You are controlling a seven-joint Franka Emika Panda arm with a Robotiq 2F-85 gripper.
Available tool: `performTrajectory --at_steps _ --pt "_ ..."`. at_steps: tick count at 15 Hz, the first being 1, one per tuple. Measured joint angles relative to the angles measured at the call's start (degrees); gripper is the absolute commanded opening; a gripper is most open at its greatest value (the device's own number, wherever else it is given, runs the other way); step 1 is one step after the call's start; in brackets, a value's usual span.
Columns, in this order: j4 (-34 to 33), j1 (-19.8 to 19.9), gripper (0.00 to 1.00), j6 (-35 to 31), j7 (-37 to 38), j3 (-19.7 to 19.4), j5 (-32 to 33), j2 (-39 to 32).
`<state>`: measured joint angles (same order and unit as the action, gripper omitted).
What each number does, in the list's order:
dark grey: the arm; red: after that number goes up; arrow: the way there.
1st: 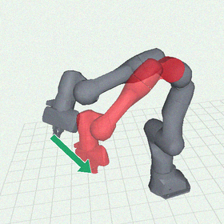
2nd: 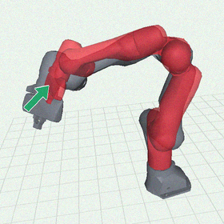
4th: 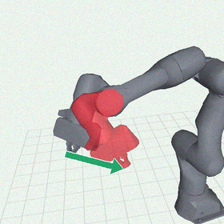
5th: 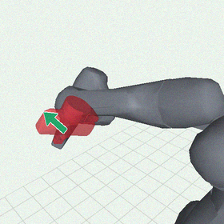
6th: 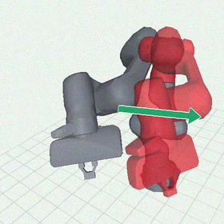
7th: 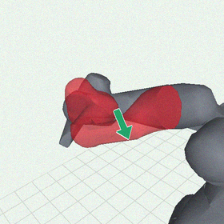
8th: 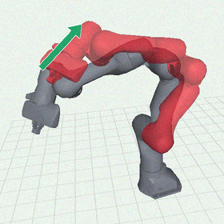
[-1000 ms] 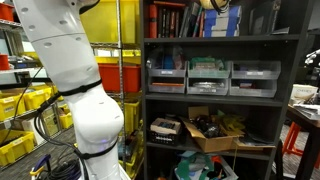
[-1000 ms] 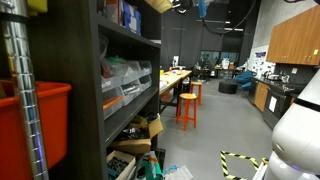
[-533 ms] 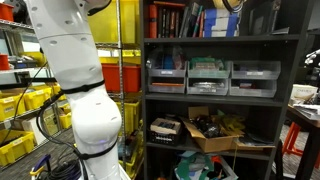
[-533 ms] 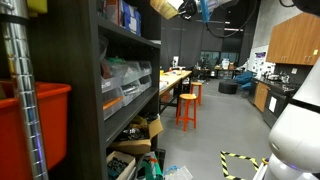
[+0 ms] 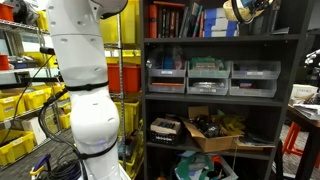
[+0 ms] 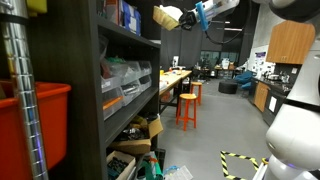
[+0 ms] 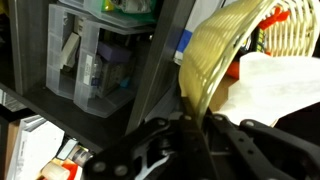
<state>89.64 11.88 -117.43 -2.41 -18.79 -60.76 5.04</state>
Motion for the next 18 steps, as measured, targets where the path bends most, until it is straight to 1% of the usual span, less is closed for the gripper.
performTrajectory --at_steps 5,8,11,18 --pt "0.79 2.87 0.02 1.04 0.38 -0.70 -0.51 -3.58" --pt "2.71 3.99 0.02 1.01 0.43 -0.73 -0.51 -4.47" --pt "5.44 3.97 0.02 0.66 0.43 -0.29 0.56 -4.92" --pt "10.58 3.62 0.02 -1.84 0.81 2.42 3.01 -6.63"
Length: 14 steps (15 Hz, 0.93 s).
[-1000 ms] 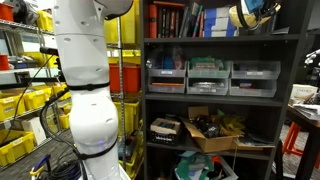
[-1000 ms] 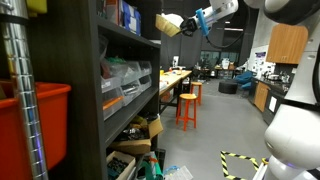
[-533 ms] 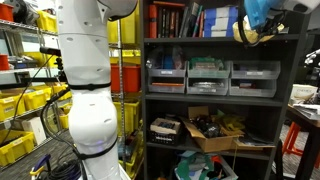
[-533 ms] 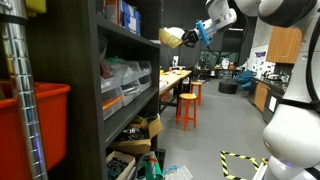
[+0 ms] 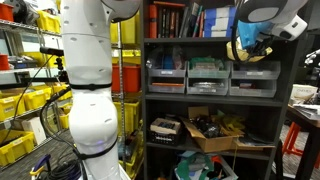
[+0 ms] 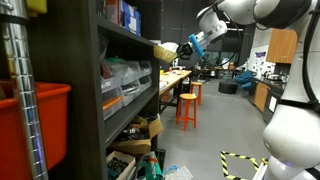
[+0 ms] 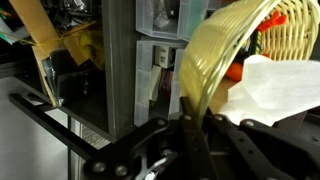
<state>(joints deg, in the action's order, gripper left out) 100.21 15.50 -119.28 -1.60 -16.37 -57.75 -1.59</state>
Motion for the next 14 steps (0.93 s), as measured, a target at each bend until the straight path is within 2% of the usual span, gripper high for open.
performTrajectory --at_steps 14 --pt "-0.30 -1.59 0.02 -7.86 1.01 3.46 0.86 -4.02"
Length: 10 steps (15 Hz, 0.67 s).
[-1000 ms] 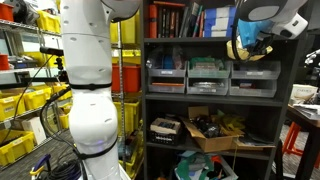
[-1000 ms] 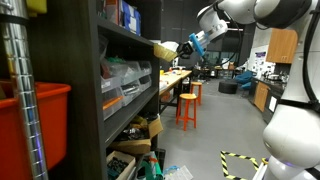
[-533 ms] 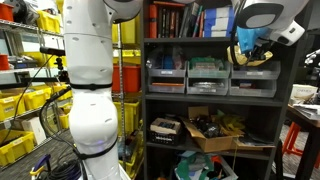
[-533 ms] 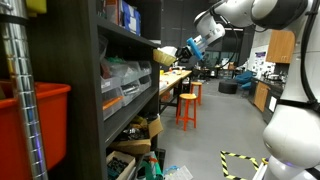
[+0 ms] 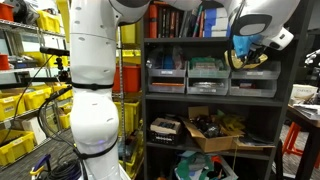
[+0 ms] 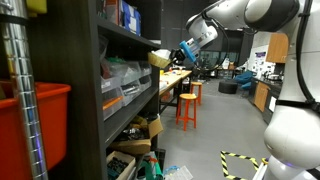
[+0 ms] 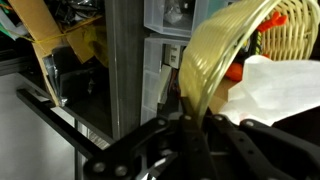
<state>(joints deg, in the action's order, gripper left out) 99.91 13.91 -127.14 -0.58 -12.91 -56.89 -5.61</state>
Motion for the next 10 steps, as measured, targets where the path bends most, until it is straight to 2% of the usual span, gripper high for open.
performTrajectory --at_steps 10 --pt "-4.72 -1.61 0.02 -0.93 -0.17 2.43 0.33 -1.58"
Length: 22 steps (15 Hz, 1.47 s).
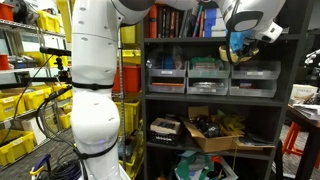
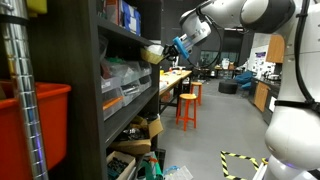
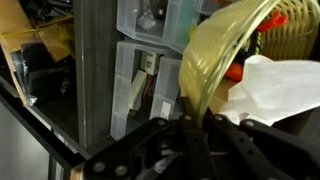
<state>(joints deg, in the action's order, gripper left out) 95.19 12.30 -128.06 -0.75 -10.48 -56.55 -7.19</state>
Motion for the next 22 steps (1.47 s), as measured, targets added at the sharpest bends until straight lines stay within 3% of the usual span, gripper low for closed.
performTrajectory --at_steps 6,13,22 --pt "-1.59 -1.26 0.02 0.00 0.11 0.87 3.24 -0.04" --pt "-5.09 -2.15 0.02 0.56 0.51 1.34 11.92 -0.02" --pt "-8.12 -3.39 0.02 5.53 0.49 3.50 18.21 -0.02"
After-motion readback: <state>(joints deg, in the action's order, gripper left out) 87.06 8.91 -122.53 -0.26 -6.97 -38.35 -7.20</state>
